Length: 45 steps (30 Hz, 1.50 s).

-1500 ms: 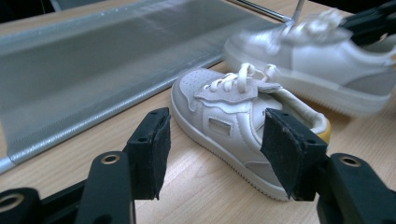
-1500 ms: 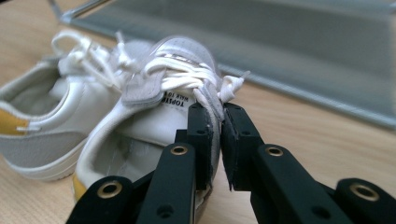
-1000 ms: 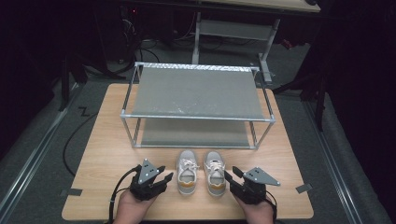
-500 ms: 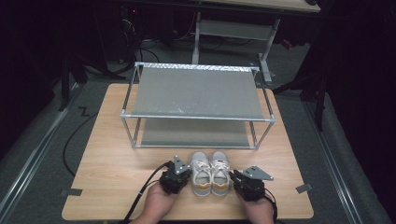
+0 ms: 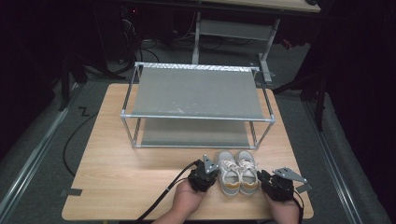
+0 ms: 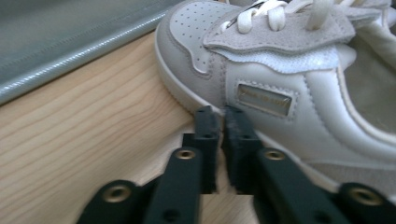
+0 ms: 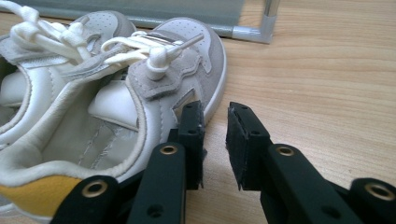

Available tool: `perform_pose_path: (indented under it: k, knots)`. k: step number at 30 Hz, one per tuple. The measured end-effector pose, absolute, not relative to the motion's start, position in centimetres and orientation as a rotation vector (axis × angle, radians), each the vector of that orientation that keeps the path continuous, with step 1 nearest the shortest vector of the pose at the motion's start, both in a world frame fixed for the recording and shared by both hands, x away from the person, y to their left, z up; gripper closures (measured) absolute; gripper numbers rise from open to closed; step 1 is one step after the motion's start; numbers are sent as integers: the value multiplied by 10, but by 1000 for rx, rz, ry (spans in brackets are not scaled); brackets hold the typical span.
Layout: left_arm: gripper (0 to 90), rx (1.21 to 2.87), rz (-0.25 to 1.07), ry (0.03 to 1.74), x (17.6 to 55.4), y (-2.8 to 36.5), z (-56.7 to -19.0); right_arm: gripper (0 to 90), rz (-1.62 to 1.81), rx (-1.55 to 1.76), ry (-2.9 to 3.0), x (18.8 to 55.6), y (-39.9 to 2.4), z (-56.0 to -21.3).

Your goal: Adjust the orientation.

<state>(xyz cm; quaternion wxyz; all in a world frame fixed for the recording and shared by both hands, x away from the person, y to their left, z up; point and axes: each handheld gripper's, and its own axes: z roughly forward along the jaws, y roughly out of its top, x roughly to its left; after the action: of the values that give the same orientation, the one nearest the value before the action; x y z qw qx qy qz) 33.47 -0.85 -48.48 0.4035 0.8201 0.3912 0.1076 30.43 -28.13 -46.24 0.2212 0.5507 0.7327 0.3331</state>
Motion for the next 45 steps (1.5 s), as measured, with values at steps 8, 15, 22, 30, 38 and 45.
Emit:
perform_pose_path:
  k: [8,15,22,30,38,45]
  knots:
    - [671,1996,450,1116,333,114,-460,651,884,1537,2005,307,-288,-461]
    - [519,1833,516,1278,318,218,-455,623,689,1608,2017,314,-289,-466]
    - [391,1808,474,1279,322,242,-454,606,434,1755,2102,322,-291,-456]
    - [388,1805,475,1275,324,246,-455,544,142,1984,2213,347,-283,-434]
    - [388,1794,465,1286,323,245,-457,560,-40,2106,2251,372,-277,-424]
    - [388,1802,452,1296,323,246,-461,610,-168,2157,2312,381,-276,-423]
